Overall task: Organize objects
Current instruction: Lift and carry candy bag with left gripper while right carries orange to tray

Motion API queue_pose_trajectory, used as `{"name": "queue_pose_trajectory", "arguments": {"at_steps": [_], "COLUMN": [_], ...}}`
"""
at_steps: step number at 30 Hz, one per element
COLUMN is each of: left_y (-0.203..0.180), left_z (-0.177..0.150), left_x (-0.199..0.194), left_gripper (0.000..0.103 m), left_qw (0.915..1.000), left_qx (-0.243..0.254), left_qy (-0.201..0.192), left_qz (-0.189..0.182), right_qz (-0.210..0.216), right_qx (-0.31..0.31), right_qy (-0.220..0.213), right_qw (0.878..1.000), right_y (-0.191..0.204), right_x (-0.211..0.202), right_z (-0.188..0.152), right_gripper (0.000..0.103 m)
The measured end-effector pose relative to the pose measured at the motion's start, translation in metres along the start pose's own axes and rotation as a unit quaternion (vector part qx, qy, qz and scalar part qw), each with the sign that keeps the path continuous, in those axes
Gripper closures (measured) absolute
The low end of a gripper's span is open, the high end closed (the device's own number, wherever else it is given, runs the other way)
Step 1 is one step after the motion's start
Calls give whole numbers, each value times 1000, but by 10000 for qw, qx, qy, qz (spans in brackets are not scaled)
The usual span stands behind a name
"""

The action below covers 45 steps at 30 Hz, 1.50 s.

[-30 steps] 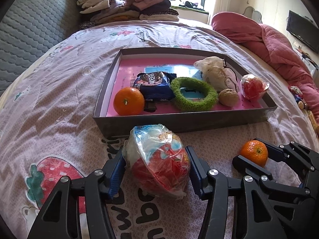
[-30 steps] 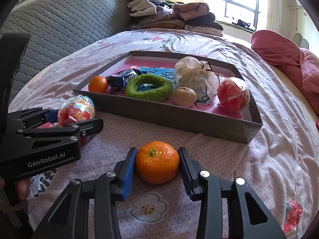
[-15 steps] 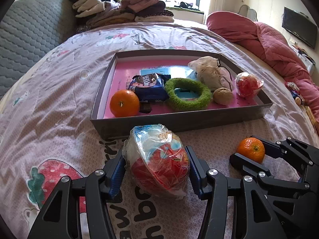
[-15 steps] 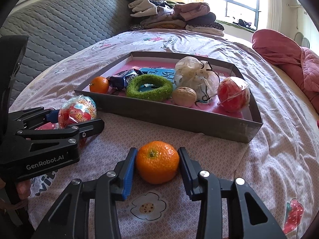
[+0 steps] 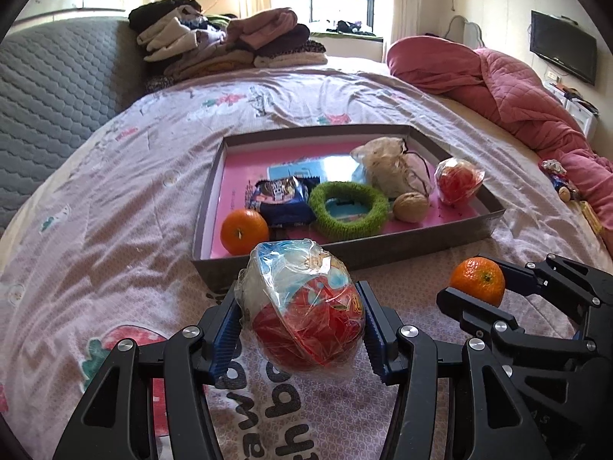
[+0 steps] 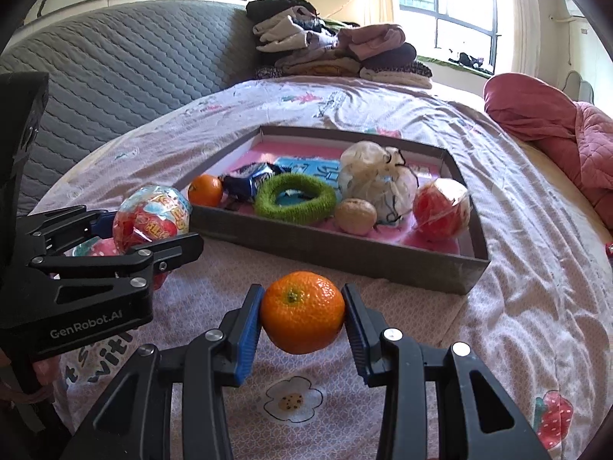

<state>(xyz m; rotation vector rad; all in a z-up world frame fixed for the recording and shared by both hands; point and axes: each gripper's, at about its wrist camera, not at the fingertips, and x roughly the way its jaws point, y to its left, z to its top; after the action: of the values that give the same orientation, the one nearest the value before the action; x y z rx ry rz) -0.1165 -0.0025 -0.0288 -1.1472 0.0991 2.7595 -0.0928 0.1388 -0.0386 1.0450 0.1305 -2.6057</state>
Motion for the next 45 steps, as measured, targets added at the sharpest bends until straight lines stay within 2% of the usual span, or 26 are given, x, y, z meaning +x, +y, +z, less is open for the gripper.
{"name": "queue_pose_trajectory", "arguments": {"at_steps": [19,45], "left_y": [1,5], "left_z": [9,32], "left_x": [-37,-56], "left_gripper": [45,45], "left_qw": [9990,9968], "left_qx": [-34,-160], "left_qy": [-434,-771], "left_qz": [87,168], "right_qz": [-61,-56], "right_qx": [56,50], "right_qy": [-668,-1083], "right_qw": [9977,9941], "right_y": [-3,-3], "right_x": [-38,-60], "right_z": [17,38], "right_gripper": [62,62]}}
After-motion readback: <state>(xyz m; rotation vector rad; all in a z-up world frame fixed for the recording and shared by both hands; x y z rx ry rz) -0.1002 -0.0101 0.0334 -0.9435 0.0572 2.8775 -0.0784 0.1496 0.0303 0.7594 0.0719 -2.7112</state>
